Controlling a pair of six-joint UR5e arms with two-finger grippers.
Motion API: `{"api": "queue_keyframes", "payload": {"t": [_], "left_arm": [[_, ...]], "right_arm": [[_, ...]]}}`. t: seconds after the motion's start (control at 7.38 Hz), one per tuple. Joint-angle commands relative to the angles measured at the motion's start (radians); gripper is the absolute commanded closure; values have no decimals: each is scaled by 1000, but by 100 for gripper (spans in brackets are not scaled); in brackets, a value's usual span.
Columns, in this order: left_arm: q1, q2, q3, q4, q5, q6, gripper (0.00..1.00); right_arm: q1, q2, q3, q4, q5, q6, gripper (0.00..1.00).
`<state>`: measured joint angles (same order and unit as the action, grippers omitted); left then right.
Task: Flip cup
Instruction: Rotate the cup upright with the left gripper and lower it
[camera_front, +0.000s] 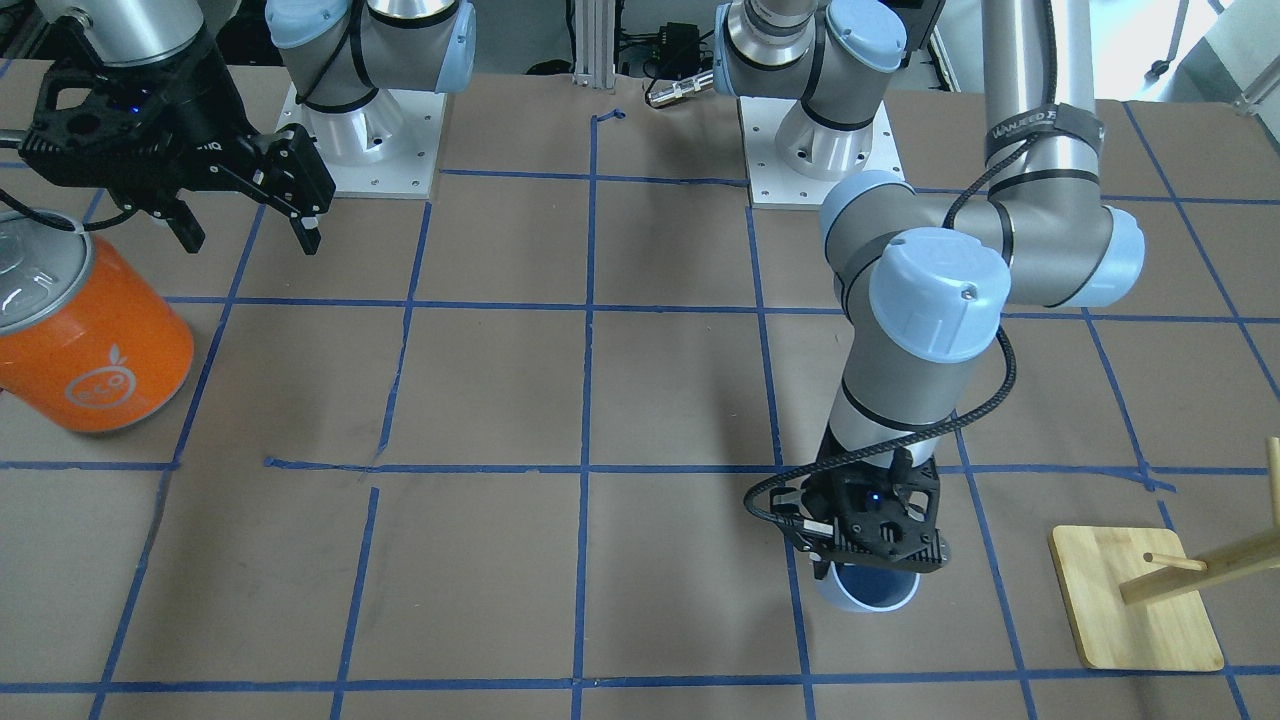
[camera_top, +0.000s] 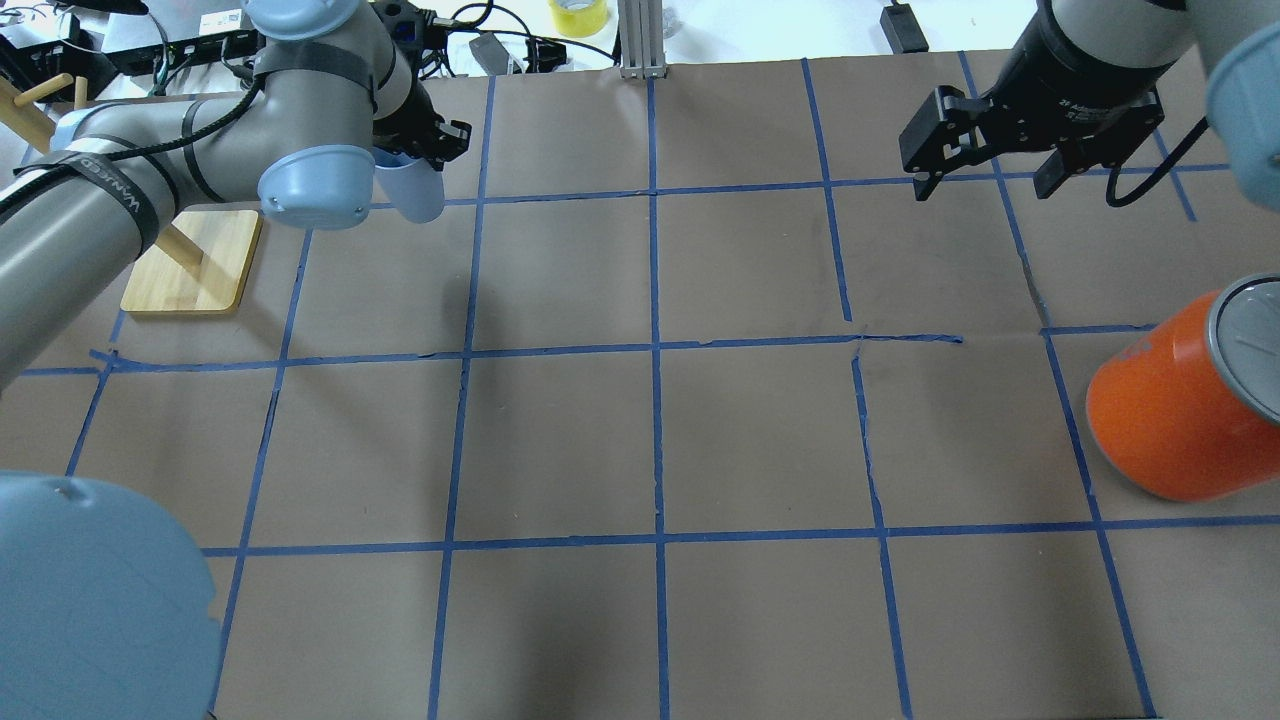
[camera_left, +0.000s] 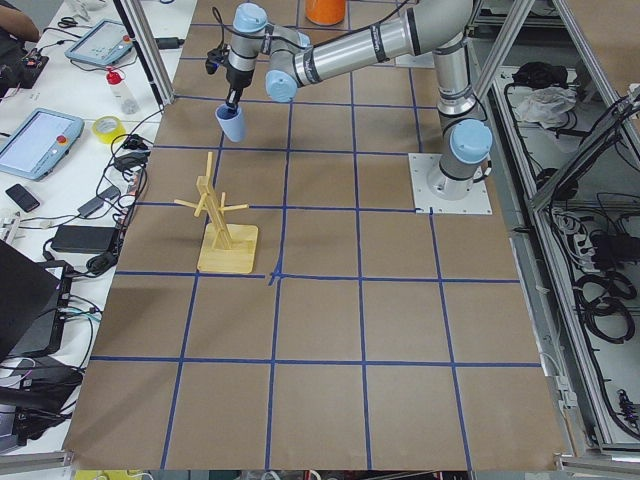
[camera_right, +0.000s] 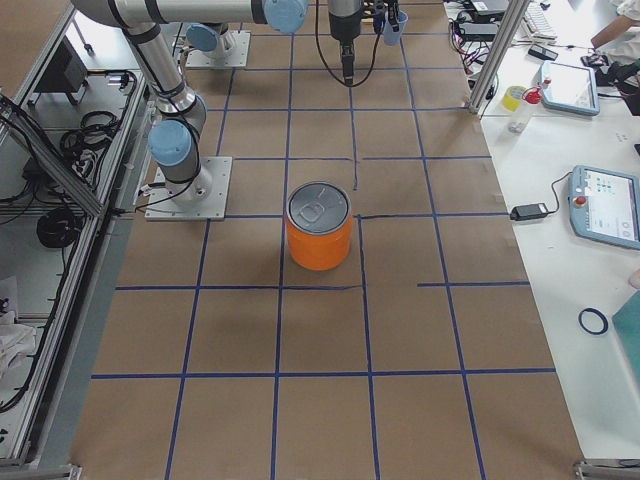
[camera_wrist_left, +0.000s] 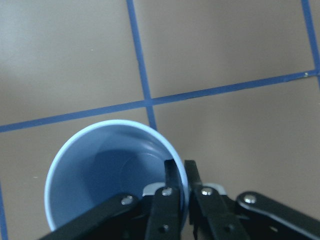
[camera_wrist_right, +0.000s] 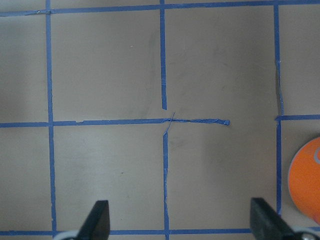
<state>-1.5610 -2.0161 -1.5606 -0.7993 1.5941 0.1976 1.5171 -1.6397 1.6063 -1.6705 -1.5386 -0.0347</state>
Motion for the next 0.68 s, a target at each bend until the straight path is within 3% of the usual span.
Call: {"api": "queue_keyframes", "payload": {"t": [0.0, 0.54], "left_arm": [[56, -16, -70, 95, -2, 59, 100], [93, -52, -107, 149, -6, 57, 100]], "right_arm": [[0, -2, 3, 0, 0, -1, 0], [0, -2, 3, 0, 0, -4, 0]]}}
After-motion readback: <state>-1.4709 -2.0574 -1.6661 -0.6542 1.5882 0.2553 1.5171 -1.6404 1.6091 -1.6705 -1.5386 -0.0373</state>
